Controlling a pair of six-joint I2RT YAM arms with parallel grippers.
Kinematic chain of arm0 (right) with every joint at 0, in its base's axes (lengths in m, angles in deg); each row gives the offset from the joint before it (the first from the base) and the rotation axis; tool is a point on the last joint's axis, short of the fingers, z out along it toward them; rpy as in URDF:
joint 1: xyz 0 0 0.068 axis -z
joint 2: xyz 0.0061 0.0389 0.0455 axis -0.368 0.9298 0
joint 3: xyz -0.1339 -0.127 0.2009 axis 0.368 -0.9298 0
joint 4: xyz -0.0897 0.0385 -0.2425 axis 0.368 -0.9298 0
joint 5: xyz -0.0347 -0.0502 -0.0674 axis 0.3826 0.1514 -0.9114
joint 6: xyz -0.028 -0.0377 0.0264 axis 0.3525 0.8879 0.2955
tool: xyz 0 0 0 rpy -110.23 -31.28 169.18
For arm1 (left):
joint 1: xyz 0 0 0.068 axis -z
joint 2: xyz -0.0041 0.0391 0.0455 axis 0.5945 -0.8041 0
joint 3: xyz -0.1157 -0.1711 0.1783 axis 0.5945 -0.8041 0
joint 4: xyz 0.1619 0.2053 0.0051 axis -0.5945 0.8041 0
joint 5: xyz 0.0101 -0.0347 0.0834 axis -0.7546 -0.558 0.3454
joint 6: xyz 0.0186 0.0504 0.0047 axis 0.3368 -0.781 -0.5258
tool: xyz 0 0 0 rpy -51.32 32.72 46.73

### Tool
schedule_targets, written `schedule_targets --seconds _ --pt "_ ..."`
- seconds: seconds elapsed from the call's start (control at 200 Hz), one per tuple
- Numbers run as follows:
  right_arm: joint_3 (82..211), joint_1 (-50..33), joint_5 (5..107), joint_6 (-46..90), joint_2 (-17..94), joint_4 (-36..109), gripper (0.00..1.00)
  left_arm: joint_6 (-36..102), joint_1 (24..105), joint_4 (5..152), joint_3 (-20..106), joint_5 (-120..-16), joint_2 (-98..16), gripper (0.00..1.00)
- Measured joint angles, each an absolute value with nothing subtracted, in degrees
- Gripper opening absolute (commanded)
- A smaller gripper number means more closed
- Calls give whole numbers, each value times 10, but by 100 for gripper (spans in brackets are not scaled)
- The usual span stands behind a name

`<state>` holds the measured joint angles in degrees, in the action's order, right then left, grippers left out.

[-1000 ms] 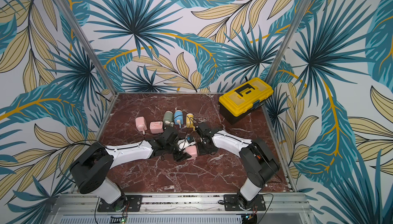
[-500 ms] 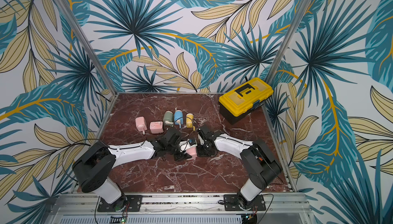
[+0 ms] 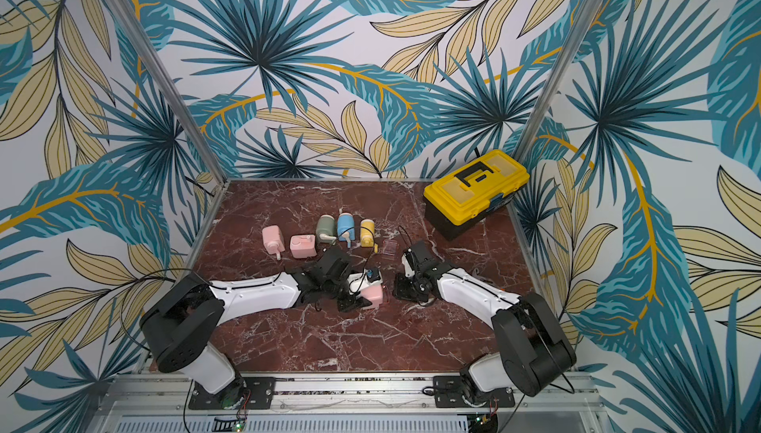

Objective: Put the tray back into the pencil sharpener
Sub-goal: Close the container of the pencil sharpener.

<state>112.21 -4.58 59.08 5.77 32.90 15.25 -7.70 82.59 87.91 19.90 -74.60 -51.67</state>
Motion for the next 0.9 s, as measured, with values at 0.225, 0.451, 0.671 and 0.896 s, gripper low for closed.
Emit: schedule_targets --seconds 0.225,0.451,0.671,0.896 --pt "1093 -41 628 12 376 228 16 -77 829 878 199 -742 -517 50" --pt "1093 -41 686 2 404 284 16 -79 829 878 199 -741 -517 49" --pt "1092 -38 714 -1 415 302 16 -81 830 878 199 -739 -517 50" --pt "1082 -32 680 -7 371 281 26 -79 831 879 199 -730 -517 86"
